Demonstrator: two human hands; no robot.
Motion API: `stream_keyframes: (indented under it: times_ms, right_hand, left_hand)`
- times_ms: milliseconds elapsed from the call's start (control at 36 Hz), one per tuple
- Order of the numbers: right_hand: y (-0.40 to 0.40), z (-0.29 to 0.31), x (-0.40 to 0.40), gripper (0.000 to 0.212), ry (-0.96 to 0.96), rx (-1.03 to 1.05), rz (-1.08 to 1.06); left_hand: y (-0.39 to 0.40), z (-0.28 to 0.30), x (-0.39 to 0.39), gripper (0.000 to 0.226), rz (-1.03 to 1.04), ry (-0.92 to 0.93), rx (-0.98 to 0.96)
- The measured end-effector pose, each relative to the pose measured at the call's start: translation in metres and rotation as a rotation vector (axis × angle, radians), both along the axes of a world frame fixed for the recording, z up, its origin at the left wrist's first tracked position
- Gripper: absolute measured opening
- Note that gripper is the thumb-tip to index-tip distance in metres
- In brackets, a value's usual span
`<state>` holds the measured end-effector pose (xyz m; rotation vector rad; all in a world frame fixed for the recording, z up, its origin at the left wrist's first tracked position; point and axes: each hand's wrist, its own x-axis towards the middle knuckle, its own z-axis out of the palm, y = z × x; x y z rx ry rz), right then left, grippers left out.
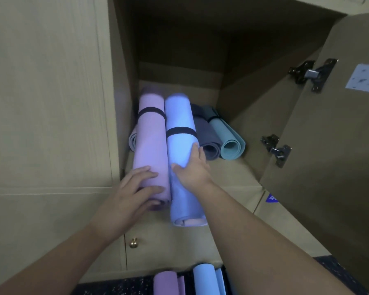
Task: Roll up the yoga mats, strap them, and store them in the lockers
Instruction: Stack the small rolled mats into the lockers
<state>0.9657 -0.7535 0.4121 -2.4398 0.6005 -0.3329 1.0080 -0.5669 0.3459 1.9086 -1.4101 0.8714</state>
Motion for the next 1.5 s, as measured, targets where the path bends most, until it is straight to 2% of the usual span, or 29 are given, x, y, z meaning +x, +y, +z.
stream_keyframes:
  times_ms: [139, 222, 306, 361, 472, 528, 583, 639, 722, 778, 944, 1056, 1222, 1361, 1500]
  right_hand:
    - [-0.001, 0.000, 0.000, 0.091, -0.015, -0.005, 0.013]
    - [-0.004, 0.000, -0.003, 0.091, -0.033, 0.034, 0.025]
    - [-0.005, -0.001, -0.007, 0.091, -0.062, 0.058, 0.038]
    - [-0.005, -0.001, -0.010, 0.091, -0.090, 0.077, 0.045]
    - [-0.003, 0.000, -0.014, 0.084, -0.187, 0.128, -0.013]
    - [-0.001, -0.002, -0.017, 0.073, -0.241, 0.113, -0.071]
    - [0.001, -0.005, -0.017, 0.068, -0.278, 0.064, -0.102]
    - [0.003, -0.005, -0.016, 0.066, -0.292, 0.008, -0.113]
    - [0.005, 0.002, -0.016, 0.063, -0.306, -0.052, -0.116]
    - [0.006, 0.002, -0.020, 0.062, -0.308, -0.052, -0.077]
    - [0.001, -0.016, -0.053, 0.078, -0.287, -0.041, 0.153]
    - [-0.005, -0.034, -0.077, 0.082, -0.336, 0.100, 0.286]
    - [-0.005, -0.052, -0.101, 0.083, -0.369, 0.147, 0.337]
    - [0.013, -0.066, -0.108, 0.060, -0.444, 0.192, 0.276]
    - [0.019, -0.053, -0.098, 0.041, -0.464, 0.225, 0.267]
  left_hand:
    - [-0.014, 0.033, 0.013, 0.022, 0.130, 0.106, -0.113]
    - [-0.024, 0.054, 0.029, 0.015, 0.268, 0.201, -0.099]
    - [-0.037, 0.071, 0.035, 0.026, 0.434, 0.308, -0.069]
    - [-0.045, 0.080, 0.032, 0.034, 0.520, 0.217, -0.065]
    - [-0.056, 0.067, 0.028, 0.036, 0.575, 0.101, -0.098]
    - [-0.057, 0.040, 0.027, 0.052, 0.556, 0.108, -0.057]
    - [-0.053, 0.011, 0.027, 0.079, 0.548, 0.098, 0.088]
    - [-0.047, -0.008, 0.032, 0.087, 0.566, 0.059, 0.224]
    - [-0.048, -0.016, 0.037, 0.069, 0.574, 0.056, 0.322]
    - [-0.052, -0.018, 0.040, 0.064, 0.565, 0.097, 0.346]
    - [-0.056, -0.027, 0.047, 0.065, 0.531, 0.109, 0.331]
    - [-0.055, -0.026, 0.047, 0.066, 0.521, 0.133, 0.357]
    - [-0.055, -0.024, 0.046, 0.066, 0.524, 0.152, 0.372]
    - [-0.055, -0.027, 0.049, 0.065, 0.514, 0.165, 0.373]
    - [-0.055, -0.026, 0.049, 0.062, 0.500, 0.133, 0.341]
